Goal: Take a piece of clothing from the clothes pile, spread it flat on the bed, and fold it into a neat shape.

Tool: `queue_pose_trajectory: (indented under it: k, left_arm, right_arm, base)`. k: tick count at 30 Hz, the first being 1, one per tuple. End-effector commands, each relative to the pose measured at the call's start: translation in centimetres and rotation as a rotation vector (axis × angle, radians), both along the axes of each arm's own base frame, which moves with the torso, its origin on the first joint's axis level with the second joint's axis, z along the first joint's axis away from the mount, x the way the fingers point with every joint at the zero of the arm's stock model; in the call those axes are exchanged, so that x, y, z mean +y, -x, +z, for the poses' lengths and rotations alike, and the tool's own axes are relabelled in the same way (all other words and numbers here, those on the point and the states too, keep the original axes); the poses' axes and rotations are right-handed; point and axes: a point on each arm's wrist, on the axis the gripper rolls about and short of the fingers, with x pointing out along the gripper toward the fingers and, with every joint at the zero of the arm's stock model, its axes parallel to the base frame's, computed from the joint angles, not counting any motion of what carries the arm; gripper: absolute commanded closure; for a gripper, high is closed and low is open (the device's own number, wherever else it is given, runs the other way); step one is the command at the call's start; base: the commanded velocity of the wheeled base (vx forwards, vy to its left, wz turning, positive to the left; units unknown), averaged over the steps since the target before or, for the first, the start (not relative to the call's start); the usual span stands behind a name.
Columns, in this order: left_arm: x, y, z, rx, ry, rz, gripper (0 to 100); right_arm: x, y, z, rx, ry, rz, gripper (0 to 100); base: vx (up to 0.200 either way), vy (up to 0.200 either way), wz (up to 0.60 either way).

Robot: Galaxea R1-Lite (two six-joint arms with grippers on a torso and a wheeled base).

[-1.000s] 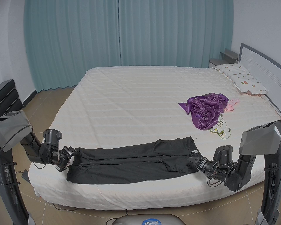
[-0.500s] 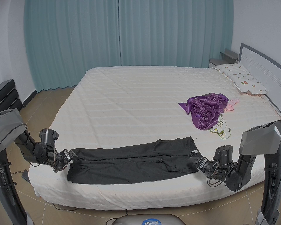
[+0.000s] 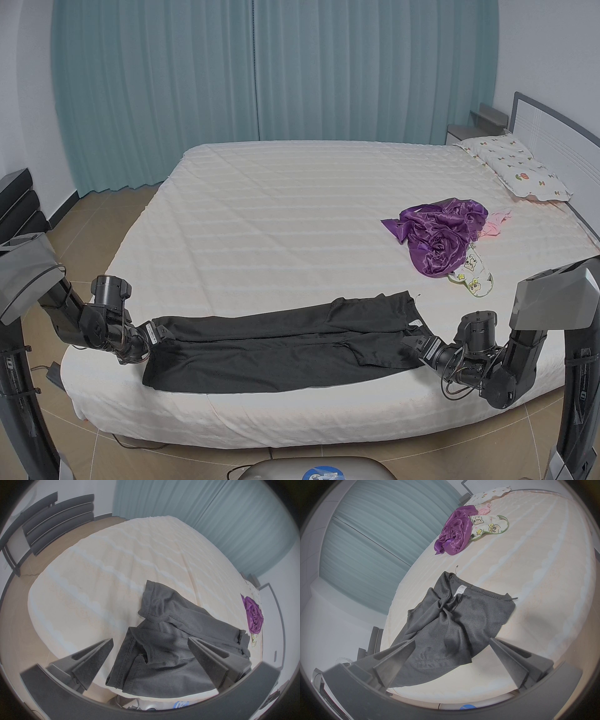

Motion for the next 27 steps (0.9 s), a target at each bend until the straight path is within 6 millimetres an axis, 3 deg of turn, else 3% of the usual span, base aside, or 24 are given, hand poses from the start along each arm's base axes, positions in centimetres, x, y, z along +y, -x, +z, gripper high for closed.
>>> queue_pose_trajectory:
  k: [1, 10, 16, 25, 26, 27]
  left_arm:
    - [-0.2, -0.7, -1.2, 0.018, 0.0, -0.007, 0]
    - [-0.6, -3.3, -1.5, -0.028, -0.02, -0.017, 0]
    - [-1.7, -3.9, -1.7, -0.04, -0.03, -0.042, 0]
    - [-2.4, -4.3, -3.4, -0.012, -0.078, -0.048, 0]
    - [-2.5, -4.3, -3.5, -0.009, -0.078, -0.05, 100]
    - [-2.4, -4.3, -3.5, -0.009, -0.078, -0.048, 100]
  right_arm:
    - [0.0, 0.0, -0.1, 0.001, 0.001, 0.002, 0]
    - [0.0, 0.0, -0.1, 0.001, 0.001, 0.002, 0]
    - [0.0, 0.0, -0.1, 0.001, 0.001, 0.002, 0]
    - [0.0, 0.0, -0.1, 0.003, 0.002, 0.001, 0]
    - [0.0, 0.0, -0.1, 0.003, 0.002, 0.001, 0]
    - [0.0, 0.0, -0.1, 0.003, 0.002, 0.001, 0]
  base:
    - [0.0, 0.0, 0.0]
    - [0.0, 0.0, 0.0]
    - [0.0, 0.0, 0.0]
    - [0.0, 0.0, 0.0]
    - [0.0, 0.0, 0.0]
    - [0.0, 0.0, 0.0]
